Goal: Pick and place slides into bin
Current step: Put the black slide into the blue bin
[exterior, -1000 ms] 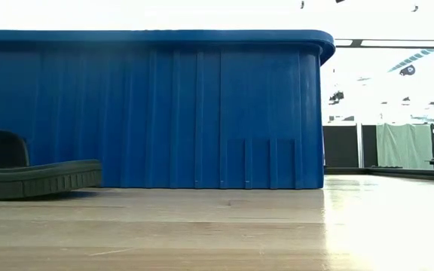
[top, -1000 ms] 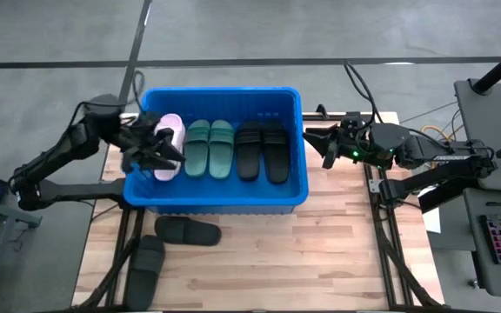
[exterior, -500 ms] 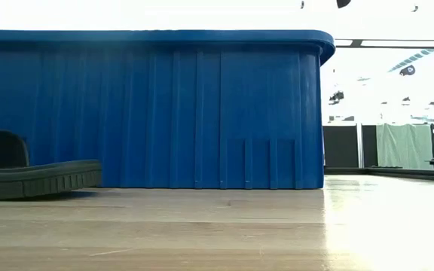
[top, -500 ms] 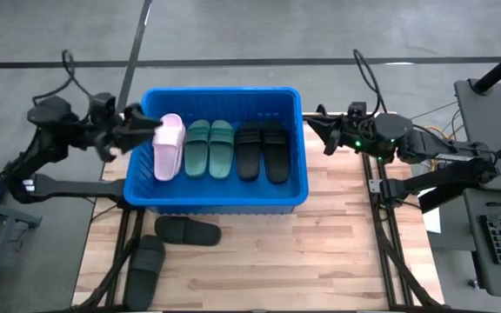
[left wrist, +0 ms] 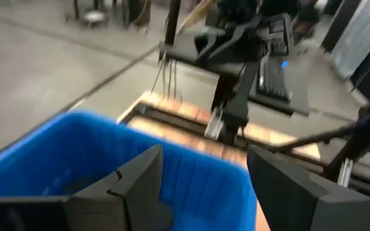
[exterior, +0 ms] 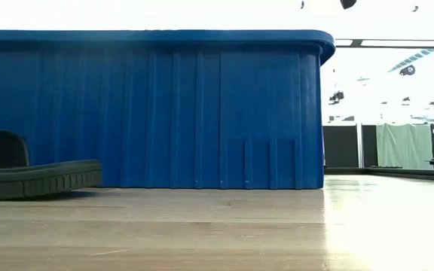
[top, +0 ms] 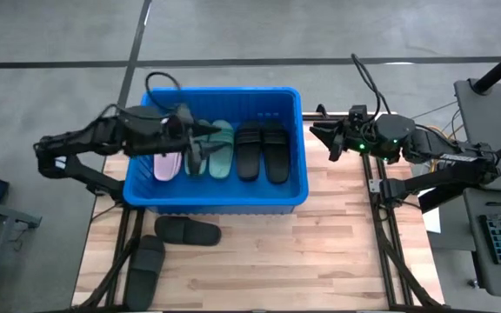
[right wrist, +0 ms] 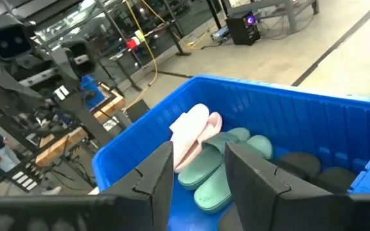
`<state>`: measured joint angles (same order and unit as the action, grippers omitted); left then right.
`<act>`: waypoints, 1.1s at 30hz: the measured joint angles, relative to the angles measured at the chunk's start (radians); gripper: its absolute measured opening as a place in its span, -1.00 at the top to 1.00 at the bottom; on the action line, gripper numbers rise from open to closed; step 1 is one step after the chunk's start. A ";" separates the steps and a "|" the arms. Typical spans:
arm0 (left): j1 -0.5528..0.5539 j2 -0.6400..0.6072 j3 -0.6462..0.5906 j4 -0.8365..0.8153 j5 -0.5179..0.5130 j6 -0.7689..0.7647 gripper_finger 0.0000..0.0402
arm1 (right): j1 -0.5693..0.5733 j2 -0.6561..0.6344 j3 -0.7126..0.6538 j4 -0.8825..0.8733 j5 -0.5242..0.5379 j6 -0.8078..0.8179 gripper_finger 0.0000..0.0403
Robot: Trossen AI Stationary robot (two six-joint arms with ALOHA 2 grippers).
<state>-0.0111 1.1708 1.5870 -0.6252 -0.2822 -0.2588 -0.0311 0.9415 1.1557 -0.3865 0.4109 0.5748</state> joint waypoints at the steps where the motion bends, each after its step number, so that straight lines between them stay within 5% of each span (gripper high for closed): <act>1: -0.016 0.016 0.043 -0.068 -0.022 -0.022 -0.06 | 0.000 -0.002 0.000 -0.006 -0.003 0.000 0.36; 6: -0.092 0.082 0.162 -0.329 -0.070 -0.187 -0.06 | -0.001 -0.012 0.000 -0.046 -0.003 -0.030 0.34; 18: -0.282 0.153 0.154 -0.780 -0.097 -0.710 -0.06 | 0.000 -0.011 0.000 -0.084 -0.001 -0.104 0.36; 33: -0.411 0.397 0.153 -0.949 0.053 -0.970 -0.06 | 0.000 -0.011 0.000 -0.114 -0.003 -0.116 0.38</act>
<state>-0.4221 1.5676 1.7401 -1.5745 -0.2288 -1.2289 -0.0315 0.9306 1.1557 -0.5004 0.4080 0.4591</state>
